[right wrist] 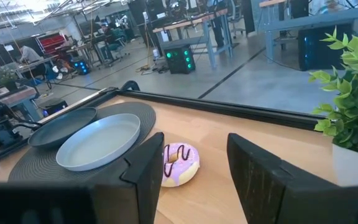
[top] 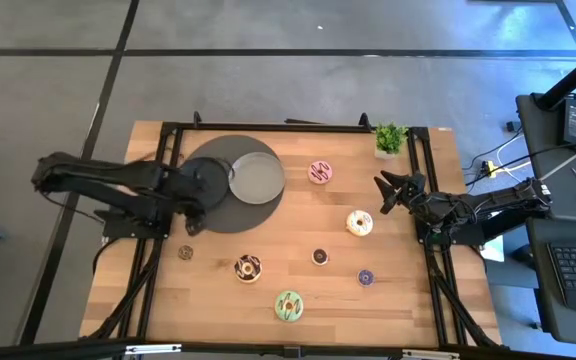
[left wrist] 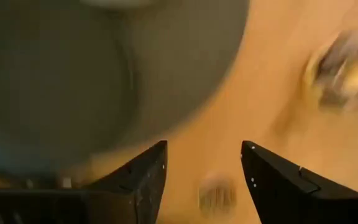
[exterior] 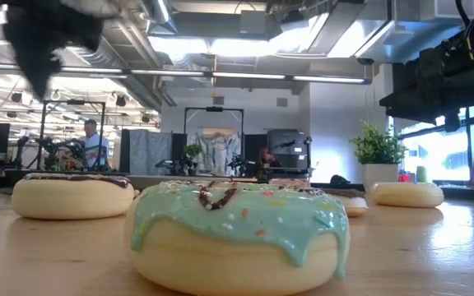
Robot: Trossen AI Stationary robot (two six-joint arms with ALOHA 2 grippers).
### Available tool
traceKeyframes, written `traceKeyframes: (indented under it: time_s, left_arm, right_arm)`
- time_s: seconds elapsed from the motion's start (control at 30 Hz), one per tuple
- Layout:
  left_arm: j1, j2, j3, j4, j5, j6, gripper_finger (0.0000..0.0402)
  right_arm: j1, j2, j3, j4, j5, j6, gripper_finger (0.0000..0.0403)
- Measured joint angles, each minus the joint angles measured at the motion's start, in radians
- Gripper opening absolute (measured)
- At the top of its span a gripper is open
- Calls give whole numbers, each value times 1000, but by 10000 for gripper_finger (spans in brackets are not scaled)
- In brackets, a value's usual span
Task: Pick & Place donuts
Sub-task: Put the small brown donut on the black plate
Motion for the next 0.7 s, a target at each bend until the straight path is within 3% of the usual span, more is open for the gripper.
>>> traceKeyframes:
  time_s: [0.13,0.37,0.7]
  left_arm:
    - [-46,131,-36,-31,160,-70,185]
    - [-114,272,-134,-24,258,-124,166]
    - [-171,410,-148,131,243,-118,139]
  right_arm:
    - [0,0,0,0,0,3,177]
    - [0,0,0,0,-2,3,177]
    - [0,0,0,0,-2,6,177]
